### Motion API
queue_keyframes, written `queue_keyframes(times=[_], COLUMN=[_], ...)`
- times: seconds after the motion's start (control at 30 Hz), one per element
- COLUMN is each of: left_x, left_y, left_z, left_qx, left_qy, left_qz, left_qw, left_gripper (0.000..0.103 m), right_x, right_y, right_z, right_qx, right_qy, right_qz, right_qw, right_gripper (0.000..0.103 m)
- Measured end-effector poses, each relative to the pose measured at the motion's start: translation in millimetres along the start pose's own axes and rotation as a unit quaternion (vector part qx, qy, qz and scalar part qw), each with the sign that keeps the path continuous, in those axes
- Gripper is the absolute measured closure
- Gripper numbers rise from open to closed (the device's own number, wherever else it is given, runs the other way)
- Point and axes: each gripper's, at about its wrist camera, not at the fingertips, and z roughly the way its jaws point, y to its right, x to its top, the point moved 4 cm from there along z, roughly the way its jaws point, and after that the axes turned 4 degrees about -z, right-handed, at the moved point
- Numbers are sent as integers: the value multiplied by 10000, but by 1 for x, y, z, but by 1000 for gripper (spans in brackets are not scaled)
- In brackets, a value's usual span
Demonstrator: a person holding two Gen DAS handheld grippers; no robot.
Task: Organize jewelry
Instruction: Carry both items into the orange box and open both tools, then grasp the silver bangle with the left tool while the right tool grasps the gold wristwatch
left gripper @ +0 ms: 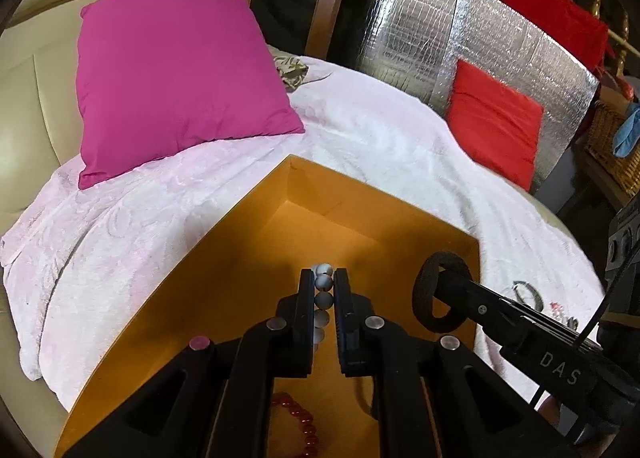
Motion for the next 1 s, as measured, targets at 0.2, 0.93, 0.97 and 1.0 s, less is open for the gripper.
queue_keyframes(times=[0.2,0.93,0.97,1.0], left_x=[0,-5,-7,-8], left_y=[-6,82,90,94], left_z=[-2,-66,-69,-70], left_qx=[239,521,511,509], left_qy=[-1,1517,1598,1643], left_qz=[10,979,1046,1081], left_qw=[9997,9822,9803,9791], left_gripper=[92,36,34,34], right_x=[-2,0,-3,-7], right_y=[1,70,77,88], right_z=[3,-109,-116,-129], right_qx=[-22,-612,-676,-787], right_qy=[-42,551,549,565], right_qz=[127,659,704,785], right_qw=[9999,9944,9937,9922], right_gripper=[89,65,65,65])
